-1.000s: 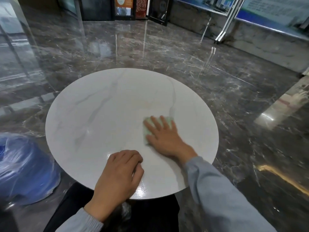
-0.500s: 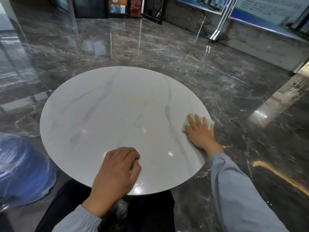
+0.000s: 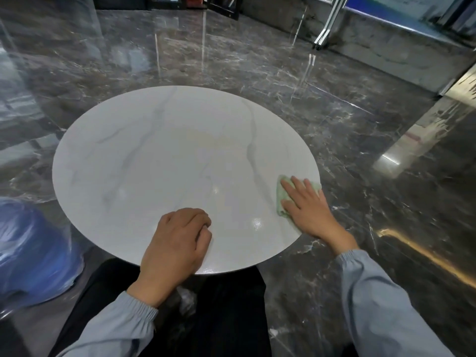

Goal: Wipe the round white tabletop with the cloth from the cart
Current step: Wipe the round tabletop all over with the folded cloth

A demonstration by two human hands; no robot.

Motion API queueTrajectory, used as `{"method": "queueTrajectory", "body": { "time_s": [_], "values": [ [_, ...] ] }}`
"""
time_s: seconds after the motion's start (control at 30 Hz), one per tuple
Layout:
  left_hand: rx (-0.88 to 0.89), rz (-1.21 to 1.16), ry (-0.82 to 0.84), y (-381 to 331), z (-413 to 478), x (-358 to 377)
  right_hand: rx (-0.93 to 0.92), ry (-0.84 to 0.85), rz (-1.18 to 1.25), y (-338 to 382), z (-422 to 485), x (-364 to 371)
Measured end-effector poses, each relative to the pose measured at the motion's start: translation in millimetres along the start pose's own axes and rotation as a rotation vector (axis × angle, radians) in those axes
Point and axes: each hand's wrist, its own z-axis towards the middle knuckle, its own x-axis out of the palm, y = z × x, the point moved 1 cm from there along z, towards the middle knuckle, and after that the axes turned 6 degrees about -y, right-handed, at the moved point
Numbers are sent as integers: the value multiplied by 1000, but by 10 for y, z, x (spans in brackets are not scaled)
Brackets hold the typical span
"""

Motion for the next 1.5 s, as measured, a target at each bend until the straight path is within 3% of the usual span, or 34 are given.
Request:
{"method": "queueTrajectory", "body": {
  "time_s": [0.13, 0.4, 0.53, 0.63, 0.7, 0.77, 0.87, 0.93, 1.07, 1.27, 1.5],
  "values": [
    [-39, -37, -10, 4, 11, 10, -30, -8, 4, 389, -243, 59],
    [-168, -351, -265, -64, 22, -298, -545, -39, 7, 2119, -1002, 235],
    [-503, -717, -460, 129, -10, -582, -595, -54, 13, 2464, -922, 302],
    [-600, -740, -523, 315, -21, -719, -632, -45, 26, 2490, -888, 297],
    [-536, -545, -454, 372, -26, -746, -639, -12, 122, 2366, -889, 217],
    [-348, -340, -331, 332, -49, -697, -574, -8, 267, 2133, -869, 173],
    [-89, -61, -79, 136, -146, -440, -359, -192, 395, 1777, -833, 243],
    [-12, 158, 26, 31, -224, -220, -270, -311, 395, 1702, -840, 305],
    [-14, 356, 189, 15, -279, -83, -264, -429, 437, 1874, -865, 332],
    [32, 354, 214, 405, -236, -297, -241, -408, 447, 2184, -843, 329],
    [-226, 352, 452, 1288, 97, -854, -365, -403, 420, 2495, -844, 351]
  ]
}}
